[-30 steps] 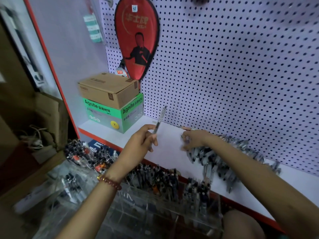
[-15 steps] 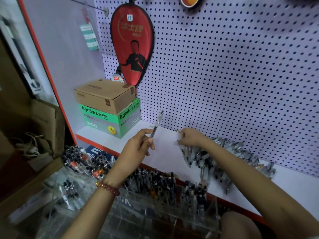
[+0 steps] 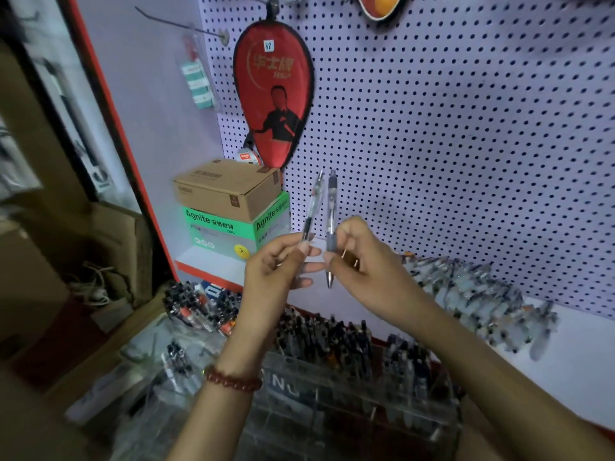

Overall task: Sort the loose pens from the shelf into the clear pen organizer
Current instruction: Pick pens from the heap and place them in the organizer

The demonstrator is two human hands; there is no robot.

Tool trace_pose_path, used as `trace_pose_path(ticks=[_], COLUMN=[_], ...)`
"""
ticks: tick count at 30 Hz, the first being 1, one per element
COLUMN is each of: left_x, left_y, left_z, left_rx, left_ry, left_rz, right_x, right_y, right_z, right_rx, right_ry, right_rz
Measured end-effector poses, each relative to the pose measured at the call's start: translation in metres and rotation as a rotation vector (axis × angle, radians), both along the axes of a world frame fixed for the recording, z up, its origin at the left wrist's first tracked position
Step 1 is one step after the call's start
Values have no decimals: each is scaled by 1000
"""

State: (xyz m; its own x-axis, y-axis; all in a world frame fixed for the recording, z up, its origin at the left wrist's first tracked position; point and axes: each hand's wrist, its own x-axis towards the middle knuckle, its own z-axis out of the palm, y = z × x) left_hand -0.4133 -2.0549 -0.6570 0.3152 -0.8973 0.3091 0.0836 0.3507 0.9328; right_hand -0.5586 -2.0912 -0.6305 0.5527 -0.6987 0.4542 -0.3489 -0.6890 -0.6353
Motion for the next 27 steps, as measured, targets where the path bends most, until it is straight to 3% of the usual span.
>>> trace_pose_path(ticks=[4,10,16,19,22,24,27], left_x=[13,50,91,104,116,125,139], left_y=[35,71,100,116,127,134,142], left_z=[-11,-42,-71,-82,-88,-91,-96], left_rx=[20,55,29,43,71,97,129], left_ry=[85,-44,-314,-312,-219,-226,-333], left_rz=[48,204,388,434,379,288,162], right_x=[30,81,124,139,150,155,163], right_y=[25,58,76,87,99,104,107], right_z=[-16,-42,-71,-86,-99,-104,-109], right_rx=[-93,-66,154,230,534,711,726], right_ry=[54,148,17,-67,-279,-309,-332], right_rz=[-5,86,257,237,89,112,153])
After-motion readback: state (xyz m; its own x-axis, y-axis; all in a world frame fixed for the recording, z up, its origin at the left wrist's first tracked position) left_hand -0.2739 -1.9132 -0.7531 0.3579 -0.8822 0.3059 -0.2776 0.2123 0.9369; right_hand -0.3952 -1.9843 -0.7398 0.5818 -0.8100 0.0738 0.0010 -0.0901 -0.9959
